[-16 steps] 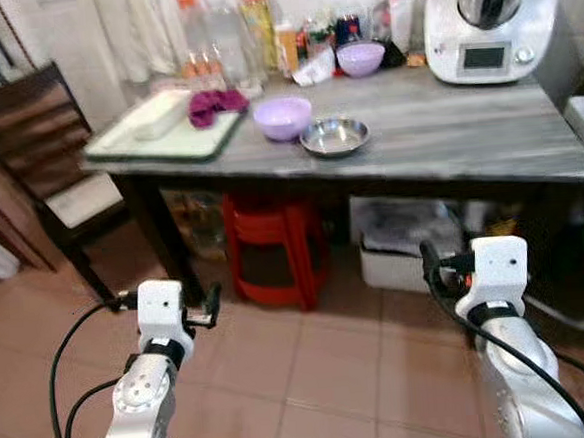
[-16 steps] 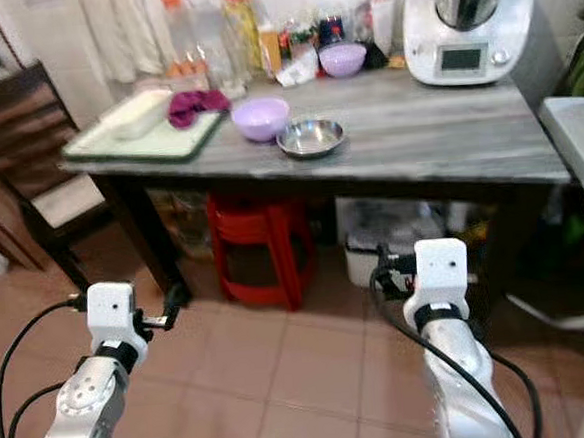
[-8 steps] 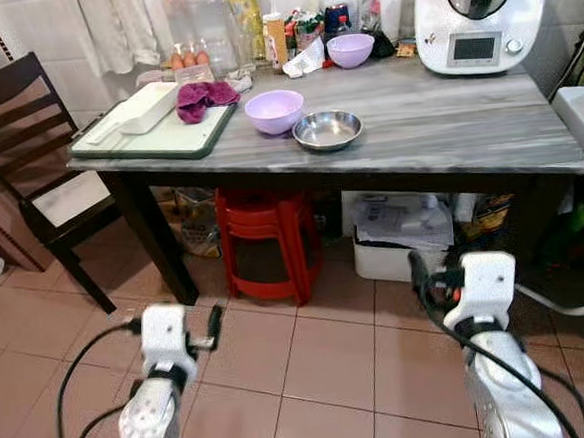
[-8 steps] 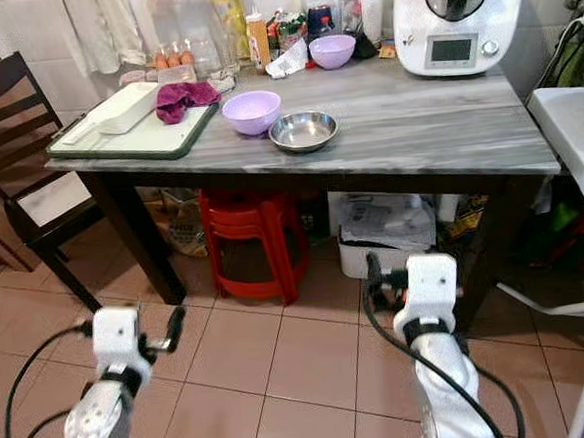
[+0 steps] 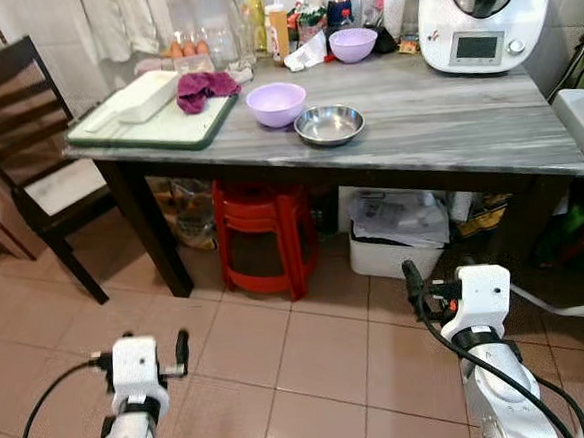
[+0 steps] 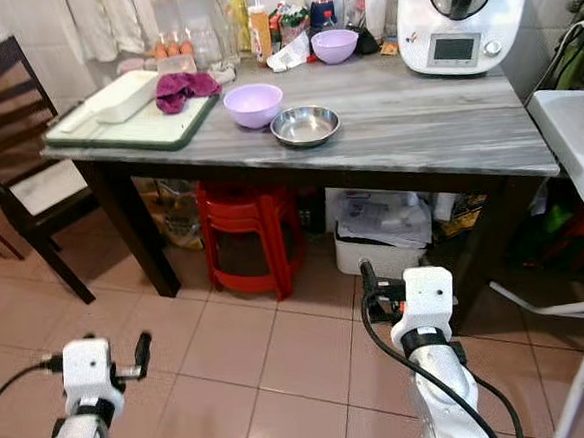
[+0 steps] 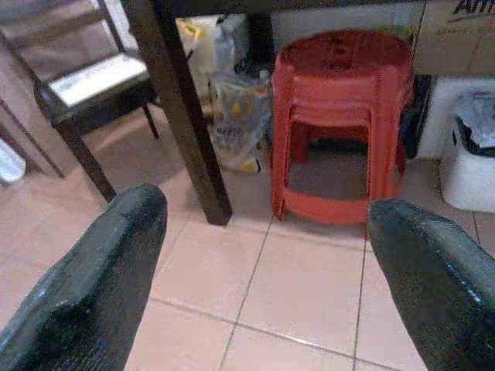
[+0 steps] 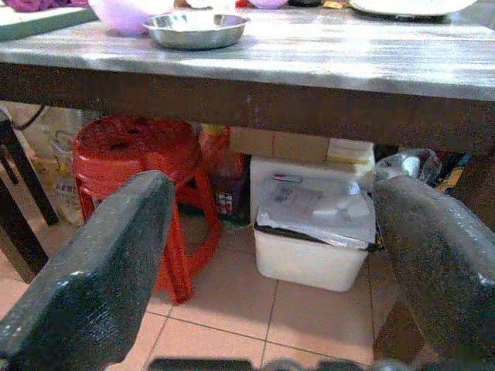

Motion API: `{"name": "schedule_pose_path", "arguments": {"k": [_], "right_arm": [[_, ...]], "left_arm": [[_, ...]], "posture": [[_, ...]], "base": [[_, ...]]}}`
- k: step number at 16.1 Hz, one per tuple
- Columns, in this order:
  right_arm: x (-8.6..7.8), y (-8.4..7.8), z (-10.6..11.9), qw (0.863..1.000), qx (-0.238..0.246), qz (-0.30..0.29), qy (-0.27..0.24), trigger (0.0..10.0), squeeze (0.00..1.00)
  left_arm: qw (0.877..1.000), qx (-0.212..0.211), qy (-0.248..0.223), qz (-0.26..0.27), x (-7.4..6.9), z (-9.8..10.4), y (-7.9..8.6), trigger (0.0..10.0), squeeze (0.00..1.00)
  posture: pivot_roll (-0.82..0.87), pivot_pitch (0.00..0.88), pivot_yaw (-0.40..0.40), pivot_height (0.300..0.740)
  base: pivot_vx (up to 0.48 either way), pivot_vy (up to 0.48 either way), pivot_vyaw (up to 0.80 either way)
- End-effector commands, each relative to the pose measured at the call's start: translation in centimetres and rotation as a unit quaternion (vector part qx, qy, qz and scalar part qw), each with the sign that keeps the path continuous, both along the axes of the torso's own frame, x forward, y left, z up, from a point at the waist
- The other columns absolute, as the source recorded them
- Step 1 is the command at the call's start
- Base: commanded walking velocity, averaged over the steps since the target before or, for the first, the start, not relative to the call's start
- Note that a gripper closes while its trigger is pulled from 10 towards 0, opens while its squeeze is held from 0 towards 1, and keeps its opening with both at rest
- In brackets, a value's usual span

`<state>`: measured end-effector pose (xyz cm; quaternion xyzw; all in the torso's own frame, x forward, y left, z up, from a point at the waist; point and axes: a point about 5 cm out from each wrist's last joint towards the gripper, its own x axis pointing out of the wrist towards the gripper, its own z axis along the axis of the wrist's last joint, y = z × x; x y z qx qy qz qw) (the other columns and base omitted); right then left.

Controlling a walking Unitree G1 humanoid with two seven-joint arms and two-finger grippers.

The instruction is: Setting the table

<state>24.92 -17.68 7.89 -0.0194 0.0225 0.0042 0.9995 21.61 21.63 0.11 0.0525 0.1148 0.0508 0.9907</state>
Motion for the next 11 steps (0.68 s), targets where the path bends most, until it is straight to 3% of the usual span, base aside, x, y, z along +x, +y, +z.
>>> {"name": "schedule_pose_path", "arguments": {"k": [1, 3, 6, 11], "right_arm": [[0.1, 0.4, -0.1, 1.000, -0.003, 0.010, 0.004, 10.0, 0.00], [0.4, 0.6, 0.0, 1.000, -0.003, 0.013, 0.003, 10.0, 0.00], [1.4, 0.5, 1.0, 1.000, 0.000, 0.009, -0.020, 10.0, 0.00], [1.4, 1.3, 4.1, 0.996, 0.048, 0.006, -0.080, 10.0, 0.00]], "left_arm": [[1.000, -0.004, -0.009, -0.006, 0.2, 0.2, 0.1, 10.0, 0.00], [1.000, -0.008, -0.011, -0.018, 0.7, 0.2, -0.4, 10.0, 0.00], [0.998, -0.032, -0.049, -0.024, 2.7, 1.7, -0.9, 10.0, 0.00], [0.979, -0.051, -0.192, -0.052, 4.7, 8.4, -2.8, 10.0, 0.00]], "posture": [[-0.15, 0.053, 0.034, 0.740], [-0.15, 0.049, 0.038, 0.740], [-0.15, 0.055, 0.041, 0.740], [-0.15, 0.071, 0.040, 0.740]], "base": [[0.000, 0.000, -0.47], [0.000, 0.000, -0.80], [0.000, 0.000, -0.80], [0.000, 0.000, -0.66]]}}
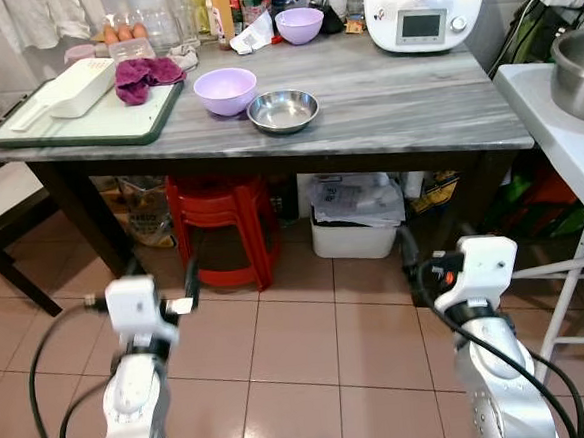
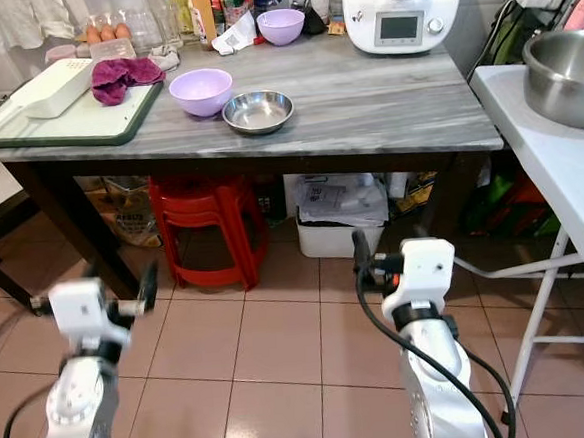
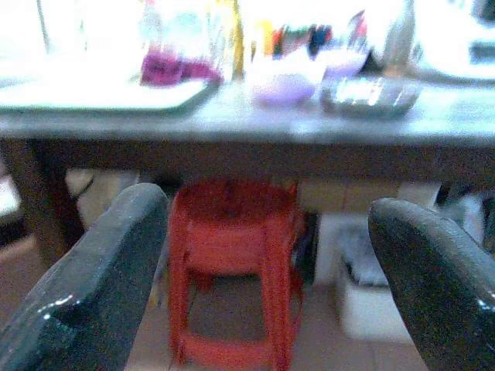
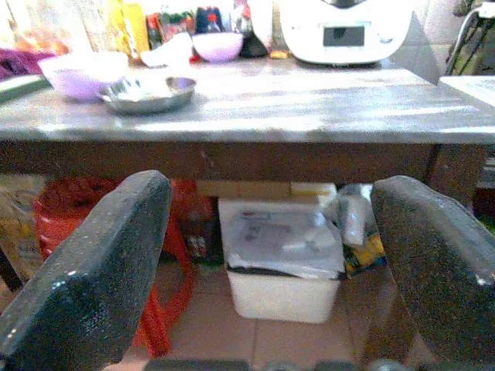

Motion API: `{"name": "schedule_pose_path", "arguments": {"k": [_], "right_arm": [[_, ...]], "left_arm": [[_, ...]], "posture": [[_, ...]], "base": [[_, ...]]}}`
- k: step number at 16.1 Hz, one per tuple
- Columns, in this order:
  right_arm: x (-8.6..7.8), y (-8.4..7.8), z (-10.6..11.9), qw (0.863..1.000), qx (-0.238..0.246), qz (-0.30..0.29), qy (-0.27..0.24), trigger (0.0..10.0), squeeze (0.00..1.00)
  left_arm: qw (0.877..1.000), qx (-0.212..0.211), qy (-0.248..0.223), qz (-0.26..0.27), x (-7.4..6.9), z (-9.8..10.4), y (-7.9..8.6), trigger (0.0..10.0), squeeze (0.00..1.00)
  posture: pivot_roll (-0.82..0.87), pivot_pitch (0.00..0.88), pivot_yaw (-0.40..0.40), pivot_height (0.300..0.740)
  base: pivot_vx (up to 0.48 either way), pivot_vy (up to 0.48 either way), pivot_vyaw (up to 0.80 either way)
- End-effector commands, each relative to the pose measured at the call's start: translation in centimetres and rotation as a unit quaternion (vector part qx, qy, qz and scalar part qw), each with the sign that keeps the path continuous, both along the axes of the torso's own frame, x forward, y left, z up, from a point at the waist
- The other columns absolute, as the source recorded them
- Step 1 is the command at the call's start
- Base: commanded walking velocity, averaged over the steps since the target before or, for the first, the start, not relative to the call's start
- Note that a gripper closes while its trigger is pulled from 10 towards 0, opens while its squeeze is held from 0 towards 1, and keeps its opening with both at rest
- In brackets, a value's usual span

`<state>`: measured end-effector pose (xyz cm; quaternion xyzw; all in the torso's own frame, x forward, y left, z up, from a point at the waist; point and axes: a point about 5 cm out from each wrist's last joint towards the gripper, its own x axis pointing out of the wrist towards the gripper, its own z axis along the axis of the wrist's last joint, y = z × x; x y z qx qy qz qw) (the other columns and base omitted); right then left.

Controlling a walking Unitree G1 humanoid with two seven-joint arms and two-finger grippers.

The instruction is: Setting the table

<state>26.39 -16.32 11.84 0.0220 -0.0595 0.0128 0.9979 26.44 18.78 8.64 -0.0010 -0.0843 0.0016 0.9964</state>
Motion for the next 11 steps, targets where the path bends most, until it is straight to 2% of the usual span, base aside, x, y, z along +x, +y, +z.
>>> {"name": "schedule_pose_path", "arguments": {"k": [1, 3, 5, 8, 10, 11], "right_arm": [[0.0, 0.1, 0.3, 1.000, 0.003, 0.000, -0.001, 10.0, 0.00], [0.1, 0.1, 0.1, 1.000, 0.000, -0.001, 0.002, 10.0, 0.00], [0.1, 0.0, 0.1, 1.000, -0.001, 0.000, 0.007, 10.0, 0.00], [0.5, 0.1, 0.4, 1.000, -0.001, 0.005, 0.005, 10.0, 0.00], [0.8, 0.1, 0.9, 1.000, -0.002, 0.002, -0.002, 10.0, 0.00], [0.7, 0.0, 0.8, 1.000, -0.002, 0.000, -0.002, 10.0, 0.00]], "left_arm": [[1.000, 0.007, -0.011, -0.002, 0.0, 0.6, -0.3, 10.0, 0.00], [1.000, 0.006, -0.014, -0.005, -0.4, 0.5, -0.5, 10.0, 0.00], [1.000, 0.019, 0.005, -0.011, -1.2, 0.1, -0.6, 10.0, 0.00], [0.999, 0.047, -0.006, -0.028, -1.0, 1.1, -0.6, 10.0, 0.00], [0.998, 0.054, -0.012, -0.019, -0.6, 1.6, -0.4, 10.0, 0.00], [0.999, 0.050, -0.007, -0.012, -0.5, 1.6, -0.4, 10.0, 0.00]], "posture": [[-0.15, 0.075, 0.043, 0.740], [-0.15, 0.076, 0.040, 0.740], [-0.15, 0.081, 0.036, 0.740], [-0.15, 0.084, 0.029, 0.740], [-0.15, 0.084, 0.030, 0.740], [-0.16, 0.085, 0.029, 0.740]], "base": [[0.000, 0.000, 0.00], [0.000, 0.000, 0.00], [0.000, 0.000, 0.00], [0.000, 0.000, 0.00], [0.000, 0.000, 0.00], [0.000, 0.000, -0.58]]}}
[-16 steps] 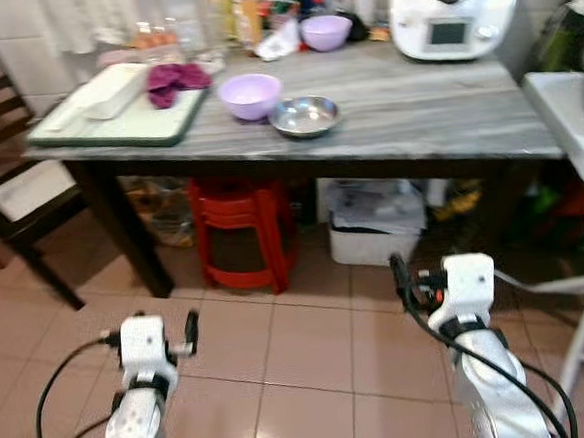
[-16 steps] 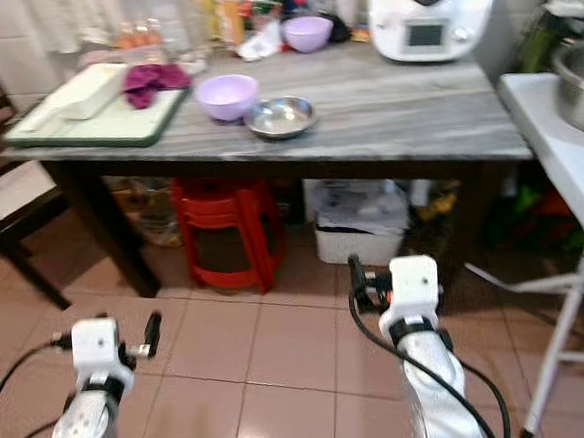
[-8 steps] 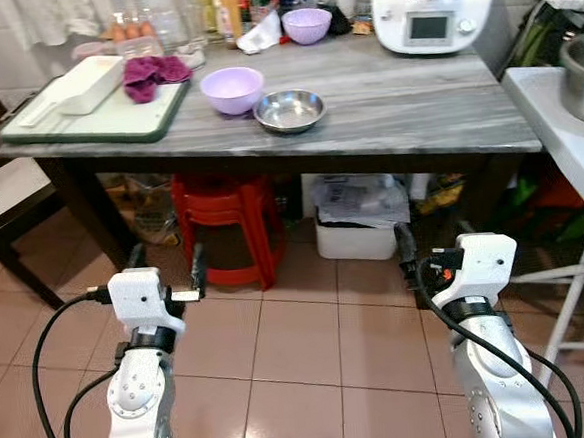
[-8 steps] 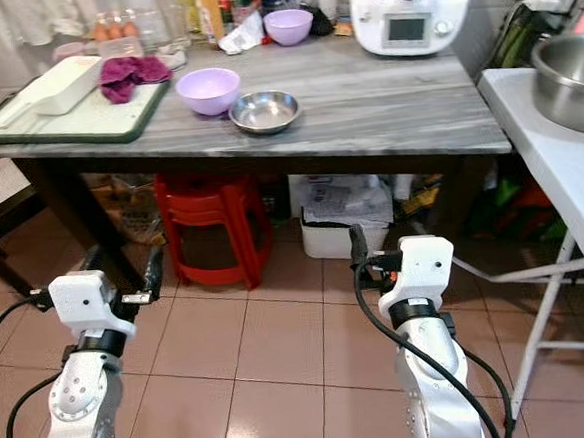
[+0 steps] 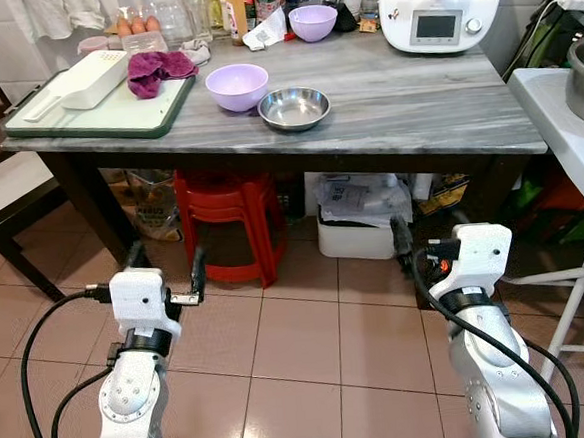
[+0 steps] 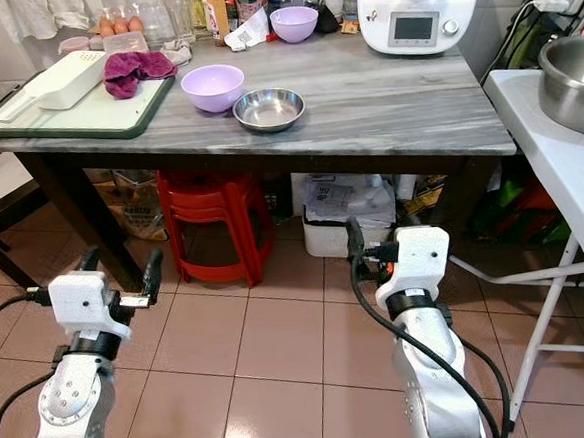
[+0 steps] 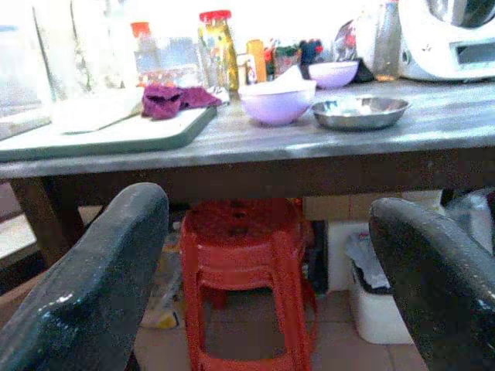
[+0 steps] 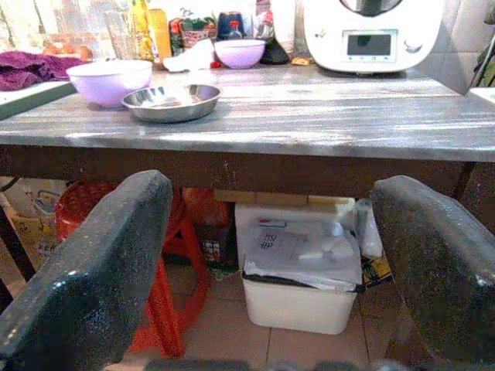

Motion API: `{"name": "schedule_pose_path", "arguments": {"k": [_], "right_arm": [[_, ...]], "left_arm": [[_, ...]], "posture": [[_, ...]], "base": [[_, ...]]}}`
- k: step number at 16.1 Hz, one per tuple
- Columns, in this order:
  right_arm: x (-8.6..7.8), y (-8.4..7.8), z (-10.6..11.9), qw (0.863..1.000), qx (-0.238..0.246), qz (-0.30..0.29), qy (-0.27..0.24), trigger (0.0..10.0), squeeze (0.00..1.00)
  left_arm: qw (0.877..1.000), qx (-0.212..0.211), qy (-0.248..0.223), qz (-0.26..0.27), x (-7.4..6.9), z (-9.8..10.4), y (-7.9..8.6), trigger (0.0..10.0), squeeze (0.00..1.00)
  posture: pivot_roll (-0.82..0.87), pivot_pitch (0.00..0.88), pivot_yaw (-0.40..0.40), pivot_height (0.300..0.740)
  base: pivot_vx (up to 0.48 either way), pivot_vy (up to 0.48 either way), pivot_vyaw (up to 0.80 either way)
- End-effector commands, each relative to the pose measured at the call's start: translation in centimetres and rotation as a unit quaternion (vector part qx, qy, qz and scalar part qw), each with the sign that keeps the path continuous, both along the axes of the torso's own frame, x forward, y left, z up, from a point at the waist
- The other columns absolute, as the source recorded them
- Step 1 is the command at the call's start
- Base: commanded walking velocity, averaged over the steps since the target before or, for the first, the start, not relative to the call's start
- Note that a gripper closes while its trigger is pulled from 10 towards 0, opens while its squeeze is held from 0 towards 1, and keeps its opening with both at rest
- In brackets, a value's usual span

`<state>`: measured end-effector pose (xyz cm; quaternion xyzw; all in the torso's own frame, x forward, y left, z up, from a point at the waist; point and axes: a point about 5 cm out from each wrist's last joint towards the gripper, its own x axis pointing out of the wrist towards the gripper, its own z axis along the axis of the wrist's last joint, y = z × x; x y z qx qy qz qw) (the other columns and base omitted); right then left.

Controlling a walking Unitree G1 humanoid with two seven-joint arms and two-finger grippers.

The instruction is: Setting the table

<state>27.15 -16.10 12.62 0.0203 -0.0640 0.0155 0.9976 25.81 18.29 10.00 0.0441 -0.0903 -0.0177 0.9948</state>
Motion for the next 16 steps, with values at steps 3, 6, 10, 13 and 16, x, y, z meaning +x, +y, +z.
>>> {"name": "schedule_pose_path", "arguments": {"k": [3, 6, 10, 13, 16], "right_arm": [[-0.13, -0.18, -0.37, 1.000, -0.003, -0.004, 0.011, 10.0, 0.00], [0.08, 0.19, -0.52, 1.000, -0.002, 0.001, 0.014, 10.0, 0.00], [0.07, 0.22, -0.70, 1.000, -0.003, 0.004, 0.018, 10.0, 0.00], [0.08, 0.20, -0.78, 1.000, -0.002, 0.003, 0.020, 10.0, 0.00], [-0.01, 0.14, -1.03, 1.000, -0.003, 0.003, 0.024, 10.0, 0.00]], "left_arm": [[1.000, -0.017, 0.016, 0.010, 0.20, -0.19, -0.49, 10.0, 0.00], [1.000, -0.022, 0.021, 0.004, 0.29, -0.20, -0.90, 10.0, 0.00], [0.999, -0.023, 0.028, 0.004, 0.35, -0.38, -0.79, 10.0, 0.00], [0.999, -0.023, 0.032, 0.001, 0.39, -0.52, -0.90, 10.0, 0.00], [0.999, -0.023, 0.035, -0.001, 0.41, -0.63, -0.89, 10.0, 0.00]], "posture": [[-0.16, 0.088, 0.028, 0.740], [-0.15, 0.090, 0.029, 0.740], [-0.15, 0.093, 0.032, 0.740], [-0.16, 0.094, 0.032, 0.740], [-0.16, 0.092, 0.032, 0.740]], "base": [[0.000, 0.000, -0.78], [0.000, -0.085, -0.80], [0.000, -0.381, -0.76], [0.000, -0.446, -0.50], [0.000, -0.447, -0.27]]}}
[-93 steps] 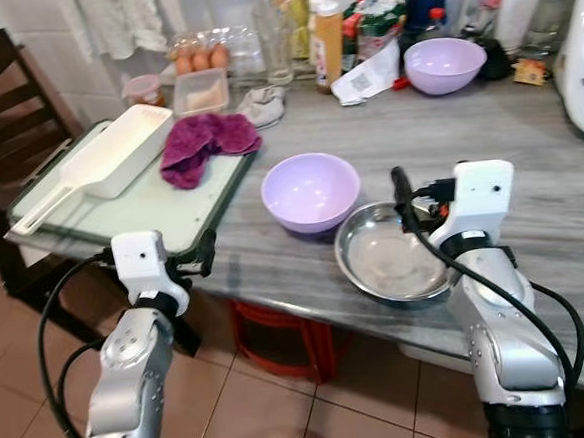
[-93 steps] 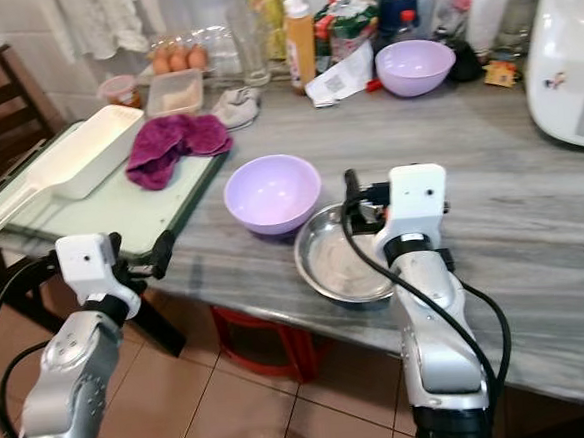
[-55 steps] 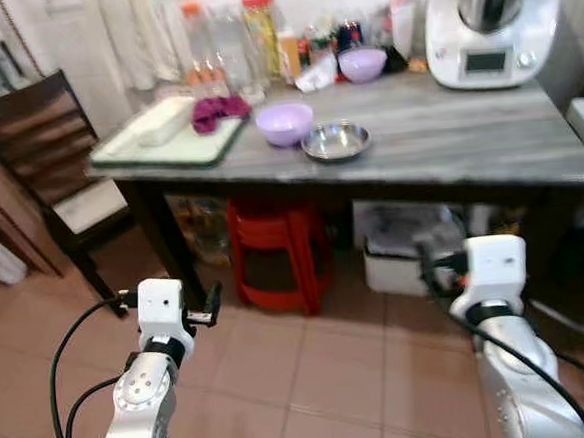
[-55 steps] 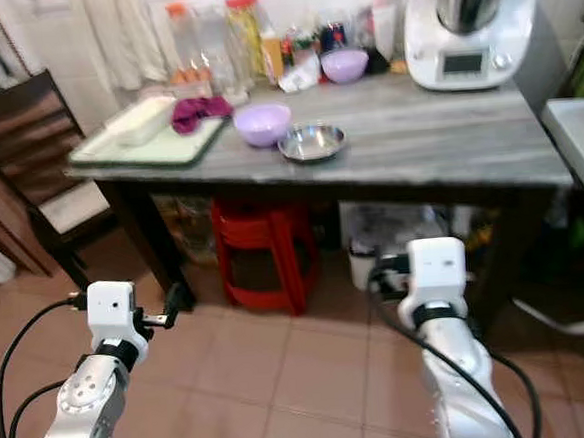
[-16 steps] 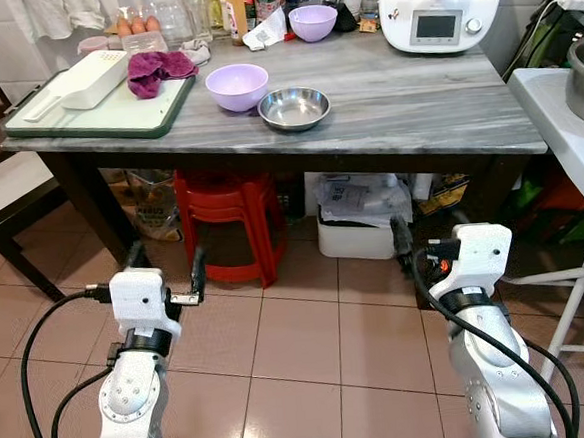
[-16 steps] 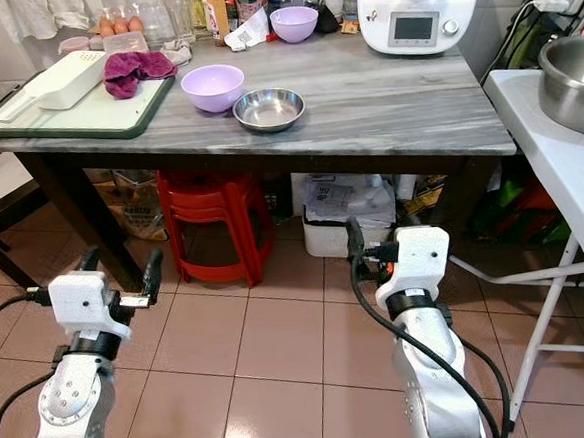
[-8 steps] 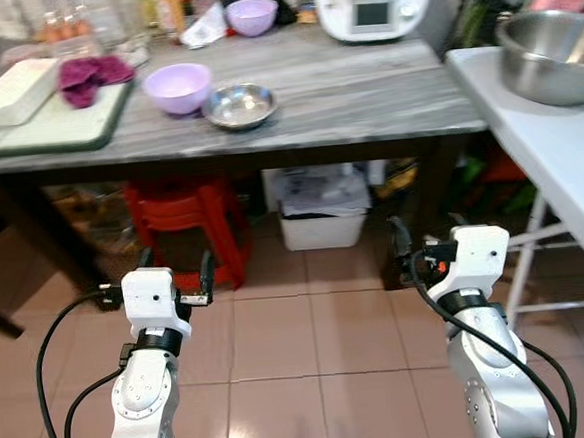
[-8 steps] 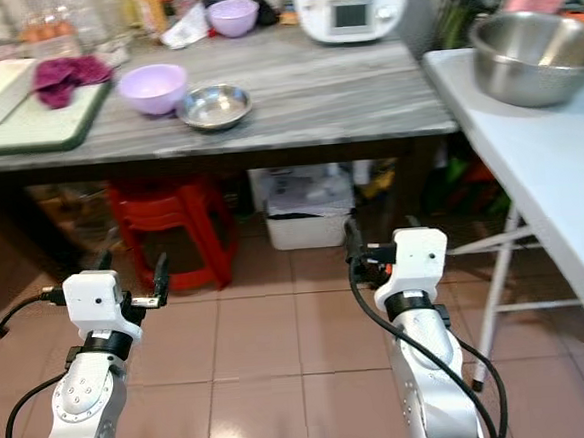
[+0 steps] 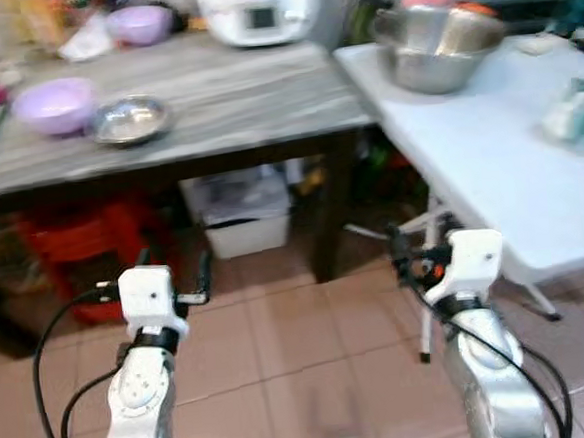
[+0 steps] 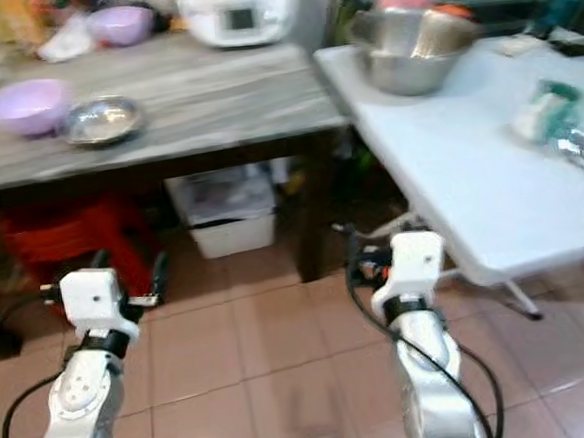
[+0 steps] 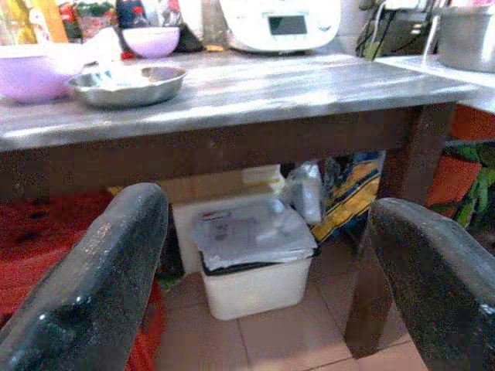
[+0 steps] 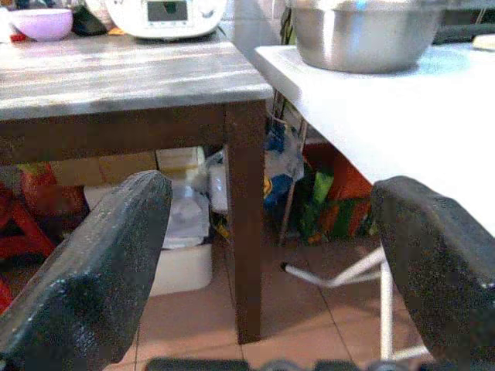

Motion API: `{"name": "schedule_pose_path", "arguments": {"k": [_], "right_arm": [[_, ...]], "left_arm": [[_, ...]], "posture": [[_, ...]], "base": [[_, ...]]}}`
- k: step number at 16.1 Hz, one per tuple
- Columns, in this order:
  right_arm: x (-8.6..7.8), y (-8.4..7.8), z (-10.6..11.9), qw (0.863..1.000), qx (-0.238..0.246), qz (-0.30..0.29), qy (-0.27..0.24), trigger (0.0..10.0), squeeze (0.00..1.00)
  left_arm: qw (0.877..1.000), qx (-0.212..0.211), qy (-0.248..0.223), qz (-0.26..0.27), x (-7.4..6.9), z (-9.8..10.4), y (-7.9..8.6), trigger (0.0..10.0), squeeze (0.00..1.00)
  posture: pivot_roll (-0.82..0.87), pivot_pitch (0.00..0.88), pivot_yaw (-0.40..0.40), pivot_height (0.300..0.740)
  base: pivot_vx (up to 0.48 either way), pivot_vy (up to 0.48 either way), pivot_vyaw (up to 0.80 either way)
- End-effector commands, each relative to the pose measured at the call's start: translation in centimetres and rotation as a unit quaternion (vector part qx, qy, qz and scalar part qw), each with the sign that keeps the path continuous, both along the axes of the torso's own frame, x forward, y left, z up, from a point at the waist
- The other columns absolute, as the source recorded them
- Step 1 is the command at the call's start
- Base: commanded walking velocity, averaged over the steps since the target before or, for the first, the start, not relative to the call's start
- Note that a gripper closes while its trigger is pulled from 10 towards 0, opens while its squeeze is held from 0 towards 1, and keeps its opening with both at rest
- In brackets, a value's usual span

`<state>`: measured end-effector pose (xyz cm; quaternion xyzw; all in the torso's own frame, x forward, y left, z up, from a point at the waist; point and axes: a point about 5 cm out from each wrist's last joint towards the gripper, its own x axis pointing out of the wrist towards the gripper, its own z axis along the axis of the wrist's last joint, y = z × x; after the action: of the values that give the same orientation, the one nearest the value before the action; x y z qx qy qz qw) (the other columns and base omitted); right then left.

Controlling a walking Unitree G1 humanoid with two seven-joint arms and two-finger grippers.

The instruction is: Setting the table

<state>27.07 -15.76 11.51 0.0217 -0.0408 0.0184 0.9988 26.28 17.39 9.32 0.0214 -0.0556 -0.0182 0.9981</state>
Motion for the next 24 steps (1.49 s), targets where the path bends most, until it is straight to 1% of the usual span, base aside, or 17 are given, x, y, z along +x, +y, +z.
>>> {"name": "schedule_pose_path", "arguments": {"k": [1, 6, 9, 24], "right_arm": [[0.09, -0.19, 0.09, 1.000, -0.004, -0.001, 0.000, 10.0, 0.00], [0.11, -0.33, 0.13, 1.000, -0.007, -0.003, 0.001, 10.0, 0.00], [0.07, -0.32, 0.21, 1.000, -0.021, 0.001, -0.001, 10.0, 0.00], [0.13, -0.08, 0.01, 1.000, -0.018, -0.001, 0.002, 10.0, 0.00]], "left_arm": [[1.000, -0.001, 0.001, 0.000, -0.06, 0.02, 0.02, 10.0, 0.00], [1.000, 0.000, 0.004, -0.005, 0.04, -0.07, -0.11, 10.0, 0.00], [1.000, -0.001, 0.005, -0.006, 0.11, -0.14, -0.23, 10.0, 0.00], [1.000, 0.003, 0.011, -0.014, 0.52, -0.28, -0.50, 10.0, 0.00]], "posture": [[-0.16, 0.092, 0.033, 0.740], [-0.17, 0.095, 0.033, 0.740], [-0.17, 0.096, 0.036, 0.740], [-0.17, 0.104, 0.048, 0.740]], "base": [[0.000, -0.450, 0.00], [0.000, -0.445, 0.00], [0.000, -0.441, 0.00], [0.000, -0.439, 0.00]]}}
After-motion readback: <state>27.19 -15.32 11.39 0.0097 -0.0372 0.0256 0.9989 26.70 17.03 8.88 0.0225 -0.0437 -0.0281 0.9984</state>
